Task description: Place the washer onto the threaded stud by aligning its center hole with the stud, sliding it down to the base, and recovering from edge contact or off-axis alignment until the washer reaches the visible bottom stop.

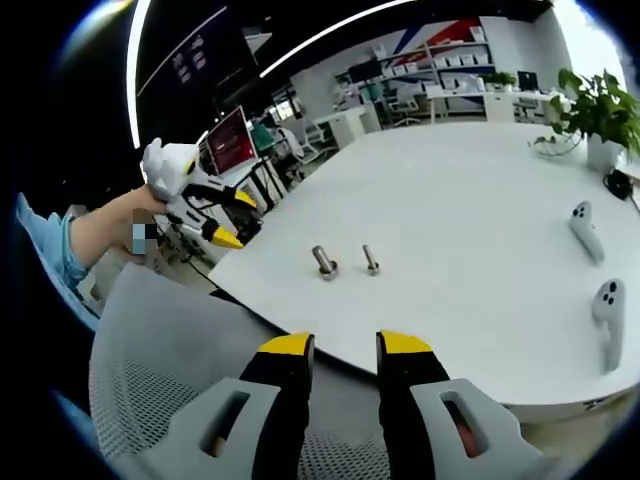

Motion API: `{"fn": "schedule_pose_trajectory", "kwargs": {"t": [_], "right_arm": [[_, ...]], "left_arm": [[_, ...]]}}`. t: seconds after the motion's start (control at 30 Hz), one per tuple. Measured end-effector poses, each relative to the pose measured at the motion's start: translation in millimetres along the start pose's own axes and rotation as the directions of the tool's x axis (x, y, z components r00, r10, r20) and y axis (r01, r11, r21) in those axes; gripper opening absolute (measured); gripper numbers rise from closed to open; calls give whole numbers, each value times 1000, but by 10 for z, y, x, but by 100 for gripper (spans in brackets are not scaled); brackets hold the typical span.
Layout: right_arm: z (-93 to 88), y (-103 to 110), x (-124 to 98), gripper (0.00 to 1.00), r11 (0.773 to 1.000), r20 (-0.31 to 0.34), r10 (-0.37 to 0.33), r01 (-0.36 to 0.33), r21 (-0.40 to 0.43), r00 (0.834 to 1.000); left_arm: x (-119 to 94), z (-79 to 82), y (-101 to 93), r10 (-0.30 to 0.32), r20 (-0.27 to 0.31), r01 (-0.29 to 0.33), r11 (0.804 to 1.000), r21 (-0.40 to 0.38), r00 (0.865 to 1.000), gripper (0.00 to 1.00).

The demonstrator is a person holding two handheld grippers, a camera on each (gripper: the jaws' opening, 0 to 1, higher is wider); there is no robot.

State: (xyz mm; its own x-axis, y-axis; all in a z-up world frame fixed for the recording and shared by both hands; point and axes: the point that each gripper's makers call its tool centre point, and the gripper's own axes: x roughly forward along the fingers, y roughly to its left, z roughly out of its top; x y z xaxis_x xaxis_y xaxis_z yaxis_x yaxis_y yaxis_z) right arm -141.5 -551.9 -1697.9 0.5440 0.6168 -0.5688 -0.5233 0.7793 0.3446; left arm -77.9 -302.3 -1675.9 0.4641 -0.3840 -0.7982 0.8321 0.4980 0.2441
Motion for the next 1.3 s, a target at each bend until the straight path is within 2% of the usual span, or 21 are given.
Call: {"fn": "schedule_pose_trajectory", "kwargs": {"t": [0.17, 0.23, 0.3, 0.4, 0.47, 0.5, 0.53, 0.57, 0.67, 0.73, 0.8, 0.83, 0.87, 0.9, 0.93, 0.97, 1.03, 1.07, 1.13, 1.2, 1.3], "right_arm": [[4, -17, -3, 27, 1000, 7, -8, 8, 7, 1000], [9, -14, -4, 27, 1000, 15, -12, 12, 10, 1000], [15, -12, -8, 28, 1000, 24, -16, 16, 14, 1000], [14, -6, -7, 28, 1000, 27, -20, 19, 19, 999], [9, 6, -4, 28, 1000, 23, -16, 16, 16, 1000], [6, 16, -4, 28, 1000, 23, -13, 13, 12, 1000], [9, 26, -9, 28, 1000, 28, -10, 10, 12, 1000], [11, 33, -13, 28, 1000, 32, -8, 7, 14, 999], [-1, 70, -7, 28, 1000, 23, 10, -10, 8, 1000], [-22, 96, 1, 28, 1000, 8, 22, -22, 0, 1000], [-30, 79, 18, 28, 1000, -9, 23, -23, -5, 1000], [-35, 61, 32, 28, 1000, -19, 22, -22, -8, 1000], [-44, 62, 37, 28, 1000, -26, 25, -25, -13, 999], [-77, 77, 26, 28, 999, -45, 33, -34, -26, 998], [-83, 81, 21, 28, 999, -47, 35, -36, -28, 998], [-74, 73, 18, 28, 999, -44, 37, -38, -27, 998], [-53, 65, 9, 28, 999, -30, 40, -41, -21, 999], [-47, 64, 10, 28, 999, -27, 40, -40, -21, 999], [-50, 81, 13, 28, 998, -31, 50, -50, -25, 998], [-73, 95, 15, 28, 998, -48, 61, -62, -33, 997], [-93, 113, 24, 28, 996, -67, 73, -76, -47, 995]], "left_arm": [[-344, 44, -66, 69, 114, -59, 995, -86, 991, 43], [-463, 116, -55, 123, 191, -104, 989, -106, 974, 36], [-549, 134, -76, 157, 235, -127, 982, -136, 959, 31], [-634, 182, -119, 185, 298, -120, 967, -224, 937, 33], [-736, 246, -103, 236, 367, -133, 949, -286, 900, 37], [-802, 281, -101, 263, 407, -124, 933, -336, 875, 39], [-844, 293, -104, 281, 425, -114, 920, -376, 861, 39], [-906, 322, -99, 307, 457, -98, 900, -425, 835, 39], [-991, 362, -89, 374, 503, -66, 847, -527, 779, 45], [-956, 383, -124, 394, 515, -39, 821, -570, 761, 54], [-876, 371, -175, 399, 501, -24, 800, -600, 768, 62], [-842, 365, -200, 398, 493, -26, 797, -603, 774, 64], [-789, 368, -261, 383, 483, -17, 797, -604, 787, 65], [-745, 367, -325, 358, 475, -6, 803, -595, 804, 64], [-691, 342, -362, 343, 445, -32, 819, -573, 827, 63], [-666, 325, -357, 348, 427, -64, 831, -552, 835, 63], [-649, 317, -302, 379, 410, -128, 844, -521, 830, 65], [-632, 315, -291, 396, 403, -139, 834, -534, 825, 66], [-589, 248, -266, 413, 376, -146, 810, -567, 829, 66], [-585, 206, -216, 448, 360, -168, 785, -596, 818, 58], [-507, 142, -222, 459, 309, -227, 793, -566, 833, 55]]}}
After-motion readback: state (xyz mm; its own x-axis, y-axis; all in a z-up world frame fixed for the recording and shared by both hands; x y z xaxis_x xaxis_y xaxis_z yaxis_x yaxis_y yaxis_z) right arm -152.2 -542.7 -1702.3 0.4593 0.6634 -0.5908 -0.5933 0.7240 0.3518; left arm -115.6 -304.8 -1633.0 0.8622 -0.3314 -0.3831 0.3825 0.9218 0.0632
